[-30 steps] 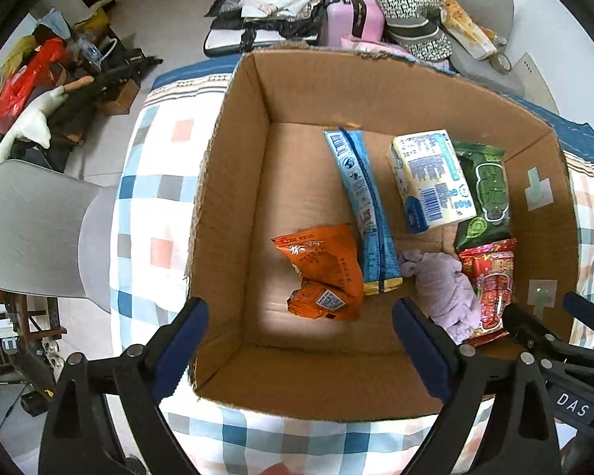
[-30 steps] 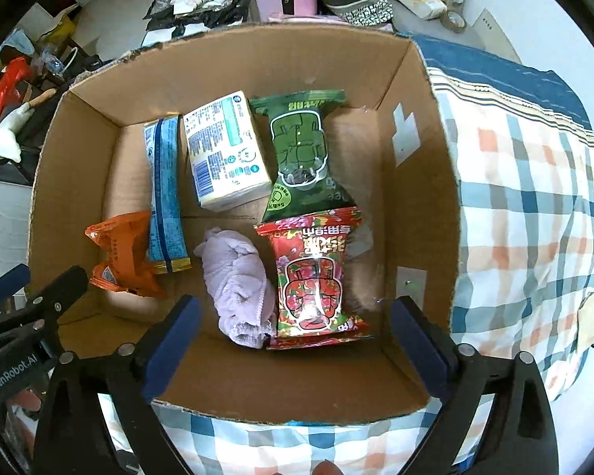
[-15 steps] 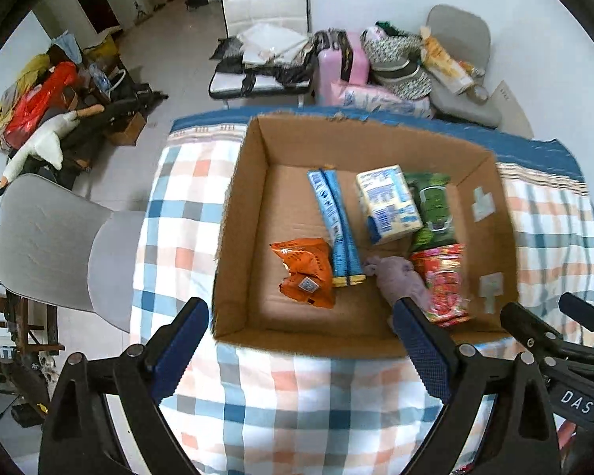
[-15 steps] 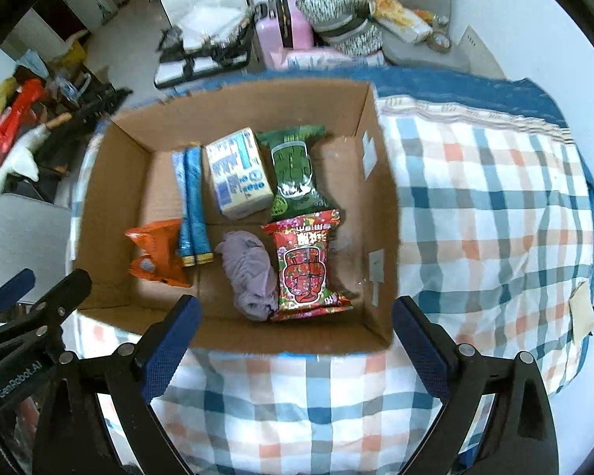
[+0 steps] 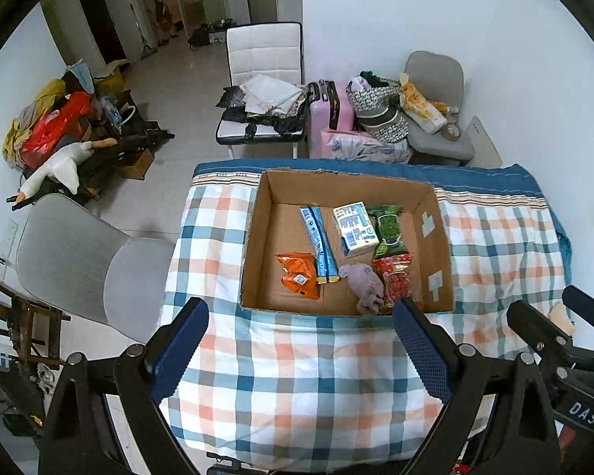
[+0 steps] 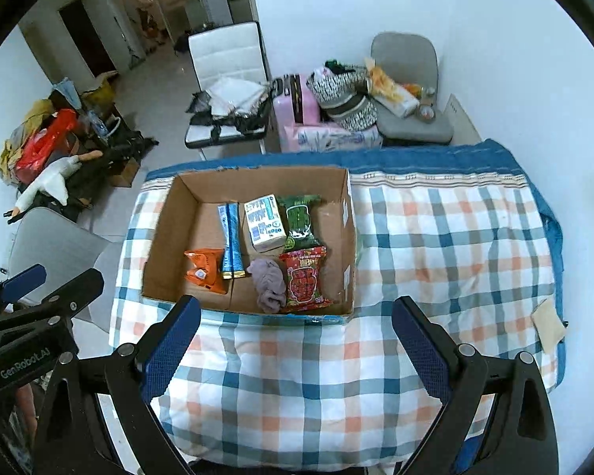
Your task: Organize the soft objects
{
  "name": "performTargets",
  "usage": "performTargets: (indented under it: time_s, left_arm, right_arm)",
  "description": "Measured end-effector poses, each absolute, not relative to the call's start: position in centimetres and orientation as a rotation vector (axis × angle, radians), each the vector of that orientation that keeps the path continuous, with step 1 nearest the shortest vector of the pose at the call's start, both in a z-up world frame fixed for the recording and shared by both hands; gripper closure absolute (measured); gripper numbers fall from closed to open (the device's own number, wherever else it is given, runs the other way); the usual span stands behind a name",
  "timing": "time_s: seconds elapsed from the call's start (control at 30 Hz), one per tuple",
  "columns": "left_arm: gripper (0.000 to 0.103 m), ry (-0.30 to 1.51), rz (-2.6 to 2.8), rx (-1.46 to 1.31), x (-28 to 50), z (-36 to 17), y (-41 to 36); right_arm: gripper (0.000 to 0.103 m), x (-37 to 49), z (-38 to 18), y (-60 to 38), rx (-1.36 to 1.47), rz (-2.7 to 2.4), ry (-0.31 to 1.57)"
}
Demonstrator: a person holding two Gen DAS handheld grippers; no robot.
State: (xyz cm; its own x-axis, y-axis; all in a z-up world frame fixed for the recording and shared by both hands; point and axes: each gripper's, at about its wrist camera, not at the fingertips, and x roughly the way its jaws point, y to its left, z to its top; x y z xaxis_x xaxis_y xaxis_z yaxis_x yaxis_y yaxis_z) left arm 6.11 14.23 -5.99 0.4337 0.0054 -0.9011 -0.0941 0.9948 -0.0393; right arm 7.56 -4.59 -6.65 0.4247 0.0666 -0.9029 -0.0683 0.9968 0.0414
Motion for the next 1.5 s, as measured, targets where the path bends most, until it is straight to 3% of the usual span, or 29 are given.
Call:
performTargets:
  time_s: [0.5, 1.5]
  left_arm:
    - [0.008, 1.019, 0.083, -0.082, 2.5, -1.4, 14.1]
    - [0.008, 0.969, 0.103, -0.081, 0.6, 0.6, 13.5]
  right_arm:
    - [0.004, 2.8, -0.1, -5.3, -0.016, 0.075, 1.012]
    - [0.002, 1.6, 1.6, -6.2, -0.022, 0.044, 0.963]
